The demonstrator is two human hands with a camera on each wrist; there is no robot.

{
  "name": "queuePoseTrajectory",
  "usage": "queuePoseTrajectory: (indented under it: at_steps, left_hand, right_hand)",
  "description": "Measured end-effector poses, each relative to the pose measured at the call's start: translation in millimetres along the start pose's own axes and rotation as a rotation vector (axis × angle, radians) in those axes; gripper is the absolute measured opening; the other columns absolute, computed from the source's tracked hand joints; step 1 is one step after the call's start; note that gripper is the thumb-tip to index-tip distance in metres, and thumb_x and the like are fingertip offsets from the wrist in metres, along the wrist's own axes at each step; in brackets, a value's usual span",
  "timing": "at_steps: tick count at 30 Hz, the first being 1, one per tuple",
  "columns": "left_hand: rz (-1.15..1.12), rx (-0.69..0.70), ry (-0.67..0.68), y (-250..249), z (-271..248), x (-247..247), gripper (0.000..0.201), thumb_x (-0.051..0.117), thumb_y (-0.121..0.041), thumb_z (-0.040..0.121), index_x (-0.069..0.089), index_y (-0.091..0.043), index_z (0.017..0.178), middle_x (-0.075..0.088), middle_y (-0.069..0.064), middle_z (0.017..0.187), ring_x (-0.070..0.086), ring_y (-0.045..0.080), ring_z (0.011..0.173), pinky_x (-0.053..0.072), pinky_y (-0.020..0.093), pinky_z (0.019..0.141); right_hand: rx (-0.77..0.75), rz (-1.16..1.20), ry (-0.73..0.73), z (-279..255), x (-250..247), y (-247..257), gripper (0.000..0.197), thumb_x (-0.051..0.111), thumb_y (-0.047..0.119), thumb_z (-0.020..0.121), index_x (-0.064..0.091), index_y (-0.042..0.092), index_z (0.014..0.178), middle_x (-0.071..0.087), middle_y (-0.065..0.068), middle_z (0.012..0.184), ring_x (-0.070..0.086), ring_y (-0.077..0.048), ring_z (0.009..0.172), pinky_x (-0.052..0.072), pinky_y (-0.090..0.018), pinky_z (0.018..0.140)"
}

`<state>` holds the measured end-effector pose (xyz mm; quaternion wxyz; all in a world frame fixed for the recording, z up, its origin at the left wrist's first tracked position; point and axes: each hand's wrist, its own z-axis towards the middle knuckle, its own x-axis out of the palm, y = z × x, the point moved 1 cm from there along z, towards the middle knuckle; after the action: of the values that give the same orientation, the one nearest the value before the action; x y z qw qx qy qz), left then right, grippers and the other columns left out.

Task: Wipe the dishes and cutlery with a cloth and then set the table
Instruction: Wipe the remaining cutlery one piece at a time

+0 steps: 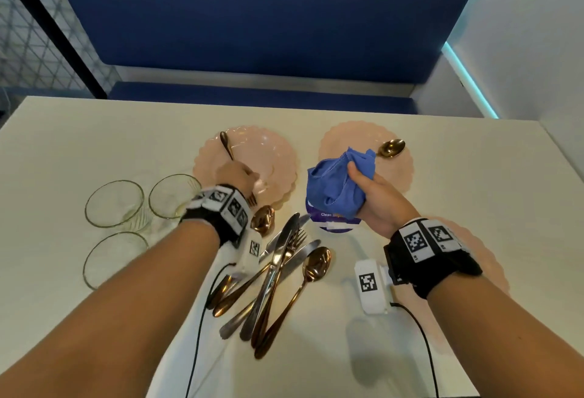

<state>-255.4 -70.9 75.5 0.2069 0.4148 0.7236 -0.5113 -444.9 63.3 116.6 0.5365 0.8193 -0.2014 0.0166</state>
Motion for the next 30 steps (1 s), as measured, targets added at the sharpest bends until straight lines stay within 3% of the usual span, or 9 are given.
queuePoseTrajectory:
  at_steps: [3, 7, 10, 13, 16, 18, 21, 26, 30]
  left_hand:
    - [0.026, -0.161, -0.109, 4, 39, -13, 0.051, 0.054, -0.042, 0.087, 0.043, -0.024, 0.133, 0.057, 0.007, 0.127, 0.058, 0.030, 0.107, 0.046, 0.038, 0.087]
    - [0.363, -0.090, -0.075, 13, 51, -11, 0.079, 0.062, -0.028, 0.081, 0.014, -0.036, 0.143, 0.031, 0.005, 0.149, 0.045, 0.030, 0.126, 0.043, 0.043, 0.095]
    - [0.533, -0.046, -0.081, 15, 53, -11, 0.081, 0.064, -0.023, 0.077, 0.019, -0.035, 0.143, 0.036, 0.003, 0.146, 0.046, 0.029, 0.125, 0.044, 0.043, 0.095]
    - [0.699, -0.005, 0.086, 16, 57, -5, 0.065, 0.063, -0.027, 0.074, 0.038, -0.028, 0.134, 0.050, 0.009, 0.129, 0.054, 0.032, 0.112, 0.048, 0.042, 0.088]
    - [0.368, -0.095, 0.013, 6, 64, -10, 0.035, 0.053, -0.044, 0.078, 0.065, -0.018, 0.098, 0.067, 0.007, 0.097, 0.064, 0.029, 0.085, 0.053, 0.044, 0.082]
    - [-0.032, -0.173, -0.034, -3, 67, -11, 0.029, 0.057, -0.042, 0.083, 0.065, -0.016, 0.074, 0.068, 0.006, 0.083, 0.064, 0.026, 0.076, 0.054, 0.041, 0.081]
    - [-0.462, -0.087, 0.032, -33, 47, -9, 0.015, 0.062, -0.022, 0.087, 0.061, -0.013, 0.075, 0.063, 0.005, 0.076, 0.058, 0.020, 0.072, 0.053, 0.034, 0.078]
    - [-0.705, 0.057, 0.154, -74, 13, 13, 0.030, 0.060, -0.004, 0.087, 0.049, -0.013, 0.060, 0.053, 0.002, 0.055, 0.043, 0.012, 0.050, 0.042, 0.014, 0.043]
    - [-0.735, 0.109, 0.117, -82, 3, 23, 0.034, 0.063, -0.001, 0.082, 0.051, -0.014, 0.053, 0.053, 0.002, 0.057, 0.047, 0.014, 0.055, 0.043, 0.020, 0.056]
  right_hand:
    - [0.052, 0.037, 0.044, 5, -3, 4, 0.043, 0.041, 0.038, 0.096, 0.049, 0.017, 0.132, 0.061, -0.006, 0.128, 0.060, -0.019, 0.115, 0.052, -0.033, 0.090]
    - [0.075, 0.053, 0.070, 11, -7, 6, 0.041, 0.040, 0.037, 0.096, 0.049, 0.020, 0.132, 0.062, -0.003, 0.127, 0.061, -0.016, 0.113, 0.053, -0.033, 0.087]
    - [0.088, 0.030, 0.053, 15, -10, 7, 0.035, 0.040, 0.034, 0.096, 0.050, 0.021, 0.128, 0.060, -0.003, 0.127, 0.058, -0.017, 0.115, 0.051, -0.032, 0.087]
    - [0.110, 0.003, 0.048, 19, -16, 6, 0.034, 0.041, 0.033, 0.096, 0.051, 0.021, 0.127, 0.059, -0.003, 0.128, 0.055, -0.017, 0.118, 0.049, -0.032, 0.092]
    - [0.139, -0.017, 0.072, 26, -22, 6, 0.038, 0.042, 0.033, 0.096, 0.049, 0.020, 0.132, 0.060, -0.002, 0.128, 0.056, -0.015, 0.117, 0.048, -0.029, 0.092]
    - [0.157, -0.038, 0.104, 30, -24, 10, 0.037, 0.041, 0.033, 0.096, 0.050, 0.021, 0.130, 0.063, 0.001, 0.122, 0.060, -0.011, 0.111, 0.051, -0.025, 0.087]
    - [0.168, -0.095, 0.127, 39, -19, 15, 0.034, 0.040, 0.033, 0.097, 0.050, 0.021, 0.128, 0.063, 0.003, 0.118, 0.060, -0.011, 0.108, 0.049, -0.027, 0.091]
    - [0.099, -0.225, 0.208, 53, 15, 14, 0.030, 0.043, 0.024, 0.097, 0.050, 0.014, 0.124, 0.061, -0.006, 0.117, 0.059, -0.017, 0.107, 0.048, -0.027, 0.093]
    - [-0.074, -0.407, 0.115, 52, 27, -2, 0.014, 0.055, 0.010, 0.091, 0.062, 0.008, 0.103, 0.063, -0.025, 0.113, 0.059, -0.029, 0.101, 0.047, -0.048, 0.098]
